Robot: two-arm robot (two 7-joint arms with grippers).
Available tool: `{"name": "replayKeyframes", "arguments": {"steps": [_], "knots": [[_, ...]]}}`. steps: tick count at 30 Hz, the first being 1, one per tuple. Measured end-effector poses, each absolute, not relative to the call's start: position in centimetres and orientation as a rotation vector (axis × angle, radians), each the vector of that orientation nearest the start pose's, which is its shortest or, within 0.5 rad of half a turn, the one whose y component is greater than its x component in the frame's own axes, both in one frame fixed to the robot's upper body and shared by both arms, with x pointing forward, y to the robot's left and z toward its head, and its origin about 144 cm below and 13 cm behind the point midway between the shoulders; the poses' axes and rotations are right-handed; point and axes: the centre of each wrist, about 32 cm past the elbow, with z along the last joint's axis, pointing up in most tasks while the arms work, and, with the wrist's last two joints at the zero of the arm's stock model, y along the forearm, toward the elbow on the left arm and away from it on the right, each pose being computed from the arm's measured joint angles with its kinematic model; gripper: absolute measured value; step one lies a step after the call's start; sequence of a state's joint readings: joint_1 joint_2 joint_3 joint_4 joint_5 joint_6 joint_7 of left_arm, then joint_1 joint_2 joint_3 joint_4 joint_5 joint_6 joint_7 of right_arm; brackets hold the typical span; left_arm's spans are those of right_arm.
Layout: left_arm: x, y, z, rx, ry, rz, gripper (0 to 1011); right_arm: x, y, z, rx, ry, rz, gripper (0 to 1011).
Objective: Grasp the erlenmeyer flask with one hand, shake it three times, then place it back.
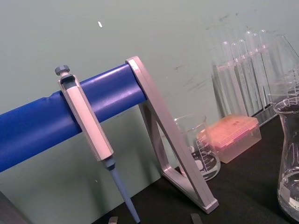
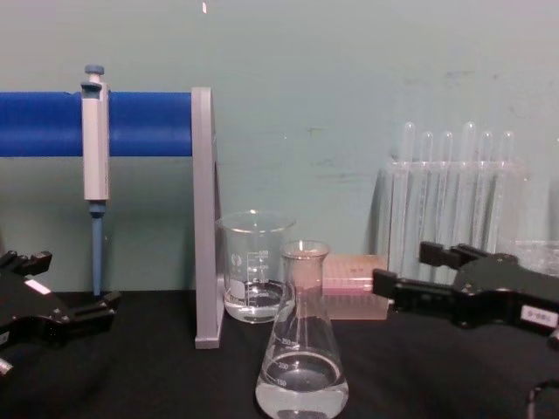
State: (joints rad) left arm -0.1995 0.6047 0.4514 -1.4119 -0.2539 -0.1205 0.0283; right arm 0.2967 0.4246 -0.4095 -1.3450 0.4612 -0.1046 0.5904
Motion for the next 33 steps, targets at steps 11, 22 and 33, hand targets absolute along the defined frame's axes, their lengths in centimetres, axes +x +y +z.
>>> {"name": "replayKeyframes", "arguments": {"steps": [11,22,33], "knots": [[48.9,31.0,114.0,0.305,-0.285,1.248,1001,52.7,-26.5,115.6,0.011,-0.067,-0.976,1000],[48.9,31.0,114.0,0.304,-0.285,1.248,1001,54.3,-24.9,113.7,-0.05,-0.059,-1.188,1000],[48.9,31.0,114.0,0.305,-0.285,1.248,1001,54.8,-24.3,112.4,-0.146,-0.027,-1.212,1000]]}}
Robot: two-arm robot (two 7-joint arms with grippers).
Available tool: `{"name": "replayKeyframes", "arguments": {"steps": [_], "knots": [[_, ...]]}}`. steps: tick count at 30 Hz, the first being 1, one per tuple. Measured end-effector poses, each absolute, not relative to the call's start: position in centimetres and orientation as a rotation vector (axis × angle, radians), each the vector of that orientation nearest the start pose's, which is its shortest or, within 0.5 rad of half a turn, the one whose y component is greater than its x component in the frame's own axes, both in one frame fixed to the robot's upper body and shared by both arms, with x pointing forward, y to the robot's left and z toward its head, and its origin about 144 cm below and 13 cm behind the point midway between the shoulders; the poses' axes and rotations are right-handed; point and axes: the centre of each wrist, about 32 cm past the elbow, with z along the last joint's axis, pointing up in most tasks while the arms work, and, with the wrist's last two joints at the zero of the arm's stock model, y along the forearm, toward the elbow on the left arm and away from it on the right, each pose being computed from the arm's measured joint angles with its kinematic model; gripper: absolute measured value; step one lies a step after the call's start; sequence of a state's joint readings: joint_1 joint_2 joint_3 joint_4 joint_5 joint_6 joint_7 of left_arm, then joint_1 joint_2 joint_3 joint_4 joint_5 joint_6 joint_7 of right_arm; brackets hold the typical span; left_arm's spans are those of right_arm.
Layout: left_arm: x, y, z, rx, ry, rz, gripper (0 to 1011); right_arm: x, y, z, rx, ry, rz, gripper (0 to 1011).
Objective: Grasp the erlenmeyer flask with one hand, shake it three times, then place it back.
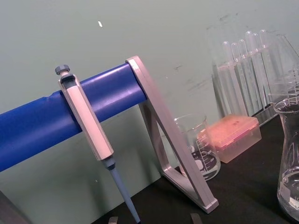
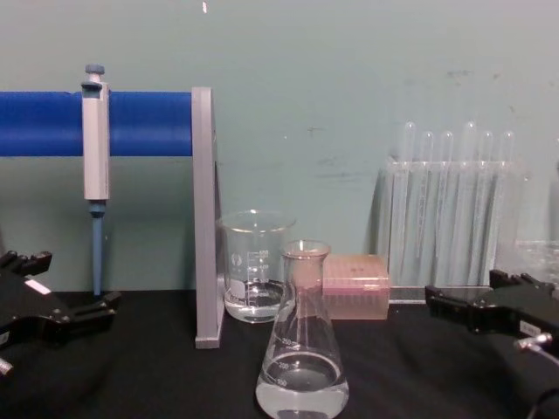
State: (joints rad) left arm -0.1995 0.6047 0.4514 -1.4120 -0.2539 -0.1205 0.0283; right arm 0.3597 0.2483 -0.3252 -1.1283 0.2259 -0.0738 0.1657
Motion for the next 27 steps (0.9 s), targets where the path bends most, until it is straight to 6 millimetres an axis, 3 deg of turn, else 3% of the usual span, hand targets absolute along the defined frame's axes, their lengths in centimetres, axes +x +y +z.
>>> {"name": "replayKeyframes", "arguments": {"steps": [27], "knots": [[48.86,30.96,113.98,0.304,-0.285,1.248,1001,54.76,-24.32,112.4,-0.148,-0.027,-1.21,1000]]}}
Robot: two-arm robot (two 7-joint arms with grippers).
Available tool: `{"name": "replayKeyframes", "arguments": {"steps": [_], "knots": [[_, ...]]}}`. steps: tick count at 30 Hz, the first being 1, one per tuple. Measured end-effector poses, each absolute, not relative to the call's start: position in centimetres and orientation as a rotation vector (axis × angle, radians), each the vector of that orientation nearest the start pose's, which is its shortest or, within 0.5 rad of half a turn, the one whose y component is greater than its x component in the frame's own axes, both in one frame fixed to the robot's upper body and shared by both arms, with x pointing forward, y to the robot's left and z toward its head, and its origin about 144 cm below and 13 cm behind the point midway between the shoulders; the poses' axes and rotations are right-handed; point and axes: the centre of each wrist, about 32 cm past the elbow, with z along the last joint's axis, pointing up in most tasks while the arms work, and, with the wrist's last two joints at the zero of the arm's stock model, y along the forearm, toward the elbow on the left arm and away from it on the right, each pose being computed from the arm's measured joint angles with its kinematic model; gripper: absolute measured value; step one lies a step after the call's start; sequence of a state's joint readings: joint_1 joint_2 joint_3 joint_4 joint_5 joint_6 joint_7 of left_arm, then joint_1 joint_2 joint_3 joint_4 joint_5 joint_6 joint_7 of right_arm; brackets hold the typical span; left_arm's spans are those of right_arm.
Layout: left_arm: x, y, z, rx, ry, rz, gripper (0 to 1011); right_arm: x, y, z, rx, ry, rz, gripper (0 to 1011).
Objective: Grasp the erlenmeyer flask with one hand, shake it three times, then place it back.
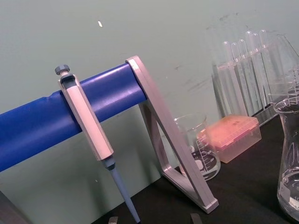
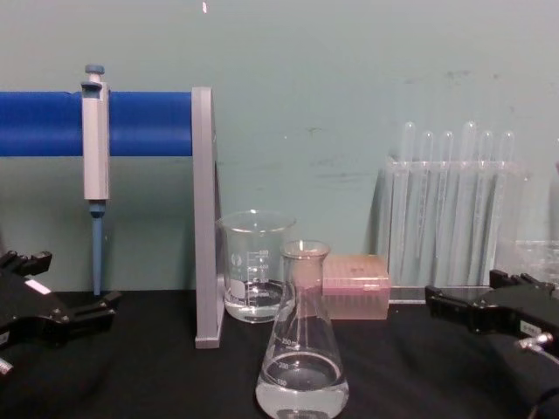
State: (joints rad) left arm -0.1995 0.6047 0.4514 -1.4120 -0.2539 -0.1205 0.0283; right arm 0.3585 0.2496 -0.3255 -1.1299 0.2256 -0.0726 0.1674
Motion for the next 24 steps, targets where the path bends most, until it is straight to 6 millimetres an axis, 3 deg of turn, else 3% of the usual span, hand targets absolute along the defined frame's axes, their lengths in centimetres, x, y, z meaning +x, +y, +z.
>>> {"name": "replayKeyframes", "arguments": {"steps": [24], "knots": [[48.86,30.97,113.98,0.304,-0.285,1.248,1001,54.76,-24.34,112.43,-0.146,-0.027,-1.209,1000]]}}
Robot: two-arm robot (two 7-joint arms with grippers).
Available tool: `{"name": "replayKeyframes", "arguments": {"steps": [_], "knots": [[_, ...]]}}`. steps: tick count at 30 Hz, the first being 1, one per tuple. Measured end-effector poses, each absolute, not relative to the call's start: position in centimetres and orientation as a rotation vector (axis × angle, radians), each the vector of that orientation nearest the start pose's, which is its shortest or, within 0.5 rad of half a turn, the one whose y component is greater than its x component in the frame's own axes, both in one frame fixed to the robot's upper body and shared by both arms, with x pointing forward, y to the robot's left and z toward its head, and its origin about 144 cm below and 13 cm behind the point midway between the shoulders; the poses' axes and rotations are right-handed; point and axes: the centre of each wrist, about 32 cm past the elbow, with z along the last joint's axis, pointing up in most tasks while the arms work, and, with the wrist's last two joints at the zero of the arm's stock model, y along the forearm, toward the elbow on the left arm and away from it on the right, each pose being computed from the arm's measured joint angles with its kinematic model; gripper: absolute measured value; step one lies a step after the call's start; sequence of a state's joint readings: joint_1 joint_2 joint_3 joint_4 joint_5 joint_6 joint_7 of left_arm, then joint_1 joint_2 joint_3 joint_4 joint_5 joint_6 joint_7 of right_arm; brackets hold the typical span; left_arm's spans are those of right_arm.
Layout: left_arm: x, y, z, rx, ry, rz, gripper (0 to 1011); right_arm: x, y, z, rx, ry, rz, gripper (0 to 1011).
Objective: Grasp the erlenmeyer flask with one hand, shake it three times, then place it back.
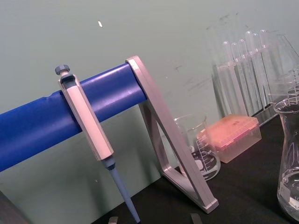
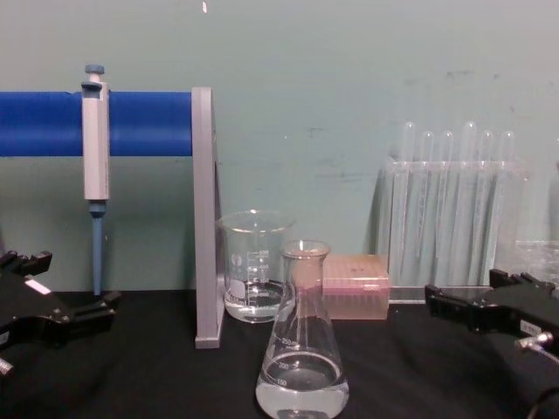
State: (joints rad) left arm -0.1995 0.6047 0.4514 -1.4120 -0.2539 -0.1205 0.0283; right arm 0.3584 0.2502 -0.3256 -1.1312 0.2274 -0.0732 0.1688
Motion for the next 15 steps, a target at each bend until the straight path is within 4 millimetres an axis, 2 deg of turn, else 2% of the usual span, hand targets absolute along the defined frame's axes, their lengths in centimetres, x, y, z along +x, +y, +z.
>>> {"name": "replayKeyframes", "arguments": {"steps": [15], "knots": [[48.86,30.97,113.98,0.304,-0.285,1.248,1001,54.76,-24.34,112.43,-0.146,-0.027,-1.209,1000]]}}
